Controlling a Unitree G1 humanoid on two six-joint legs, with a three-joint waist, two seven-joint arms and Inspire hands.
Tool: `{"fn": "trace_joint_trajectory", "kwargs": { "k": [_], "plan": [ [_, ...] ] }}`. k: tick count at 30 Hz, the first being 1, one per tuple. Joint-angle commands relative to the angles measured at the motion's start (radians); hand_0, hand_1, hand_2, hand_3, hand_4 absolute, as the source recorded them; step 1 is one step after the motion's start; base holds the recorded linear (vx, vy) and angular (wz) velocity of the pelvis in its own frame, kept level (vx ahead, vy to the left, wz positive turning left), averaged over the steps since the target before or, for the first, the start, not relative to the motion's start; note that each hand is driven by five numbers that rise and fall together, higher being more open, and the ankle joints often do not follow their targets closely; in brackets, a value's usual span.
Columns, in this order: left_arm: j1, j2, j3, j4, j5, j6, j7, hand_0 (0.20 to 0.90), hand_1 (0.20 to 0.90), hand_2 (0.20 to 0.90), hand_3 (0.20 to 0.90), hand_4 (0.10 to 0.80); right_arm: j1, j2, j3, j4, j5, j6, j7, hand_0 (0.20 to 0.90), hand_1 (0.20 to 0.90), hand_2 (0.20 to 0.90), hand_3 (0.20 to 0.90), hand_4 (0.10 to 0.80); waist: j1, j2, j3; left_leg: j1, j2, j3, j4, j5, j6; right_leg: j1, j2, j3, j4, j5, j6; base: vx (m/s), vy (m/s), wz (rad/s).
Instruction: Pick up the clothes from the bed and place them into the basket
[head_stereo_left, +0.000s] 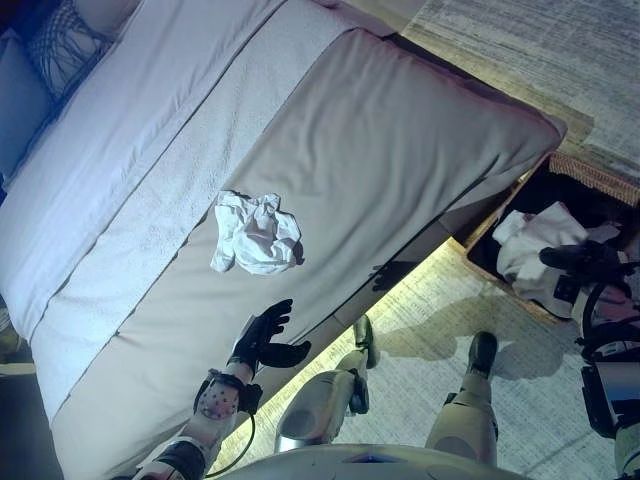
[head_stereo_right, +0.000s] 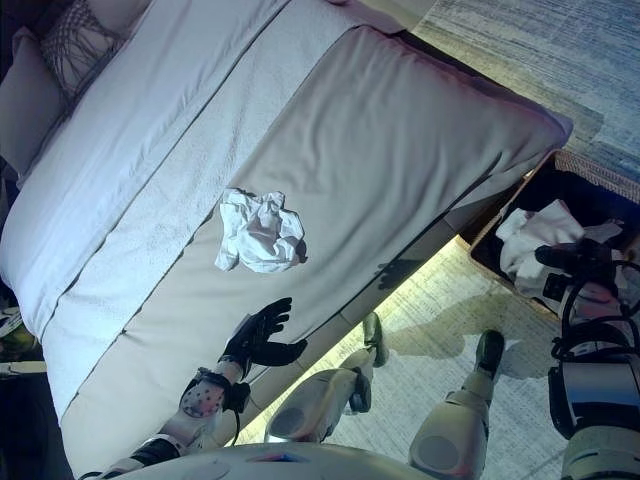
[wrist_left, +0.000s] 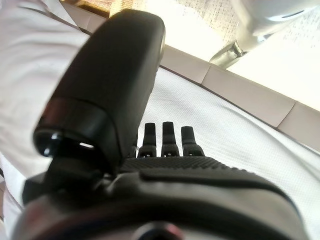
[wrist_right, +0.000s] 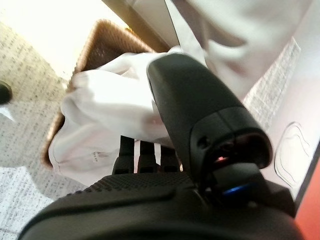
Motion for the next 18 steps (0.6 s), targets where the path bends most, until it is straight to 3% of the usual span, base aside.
{"fn": "trace_joint_trajectory", "kwargs": {
  "k": [1,6,12,16,18],
  "plan": [
    [-0.053,0.087,0.036,-0.002,-0.041,-0.037,-0.007,0.9,0.9,0.9,0.9,0.8,-0.06,-0.052,0.031,-0.031,0.021,-0.027,-0.039,0.9,0.9,0.9,0.9,0.8,0.003,-0.036,-0.004,0.002,-0.001,-0.02,0.01,-0.088,-0.007,-0.073,0.001,-0.018,0.181,-0.056,-0.046,0.0,0.0,0.0],
    [-0.057,0.08,0.046,0.014,-0.045,-0.037,-0.008,0.9,0.9,0.9,0.9,0.8,0.007,0.031,0.01,0.004,0.037,-0.029,-0.006,0.9,0.9,0.9,0.9,0.8,0.003,-0.052,-0.024,0.023,0.005,-0.018,0.008,-0.094,-0.01,-0.041,0.008,-0.025,0.161,-0.052,-0.044,0.014,-0.016,0.08],
    [-0.049,0.066,0.077,0.034,-0.002,-0.021,0.007,0.9,0.9,0.9,0.9,0.8,0.176,0.216,0.045,0.019,0.03,-0.064,-0.028,0.9,0.9,0.9,0.9,0.8,0.01,-0.108,-0.054,0.061,0.025,-0.023,0.004,-0.099,-0.015,0.033,0.026,-0.039,0.098,-0.028,-0.042,0.046,-0.096,0.08],
    [-0.029,0.044,0.088,0.051,0.019,-0.015,0.033,0.9,0.9,0.9,0.9,0.8,0.268,0.316,0.068,0.029,0.036,-0.133,-0.001,0.9,0.9,0.9,0.9,0.8,0.021,-0.146,-0.084,0.082,0.046,-0.026,0.003,-0.097,-0.021,0.073,0.041,-0.051,0.078,-0.025,-0.047,0.076,-0.06,0.07],
    [-0.017,0.025,0.103,0.068,0.039,-0.004,0.038,0.9,0.9,0.9,0.9,0.8,0.322,0.38,0.101,-0.004,0.033,-0.207,0.007,0.9,0.9,0.9,0.9,0.8,0.028,-0.171,-0.105,0.096,0.06,-0.012,0.01,-0.096,-0.026,0.1,0.05,-0.071,0.083,-0.035,-0.056,0.168,-0.037,-0.01]
  ]
}}
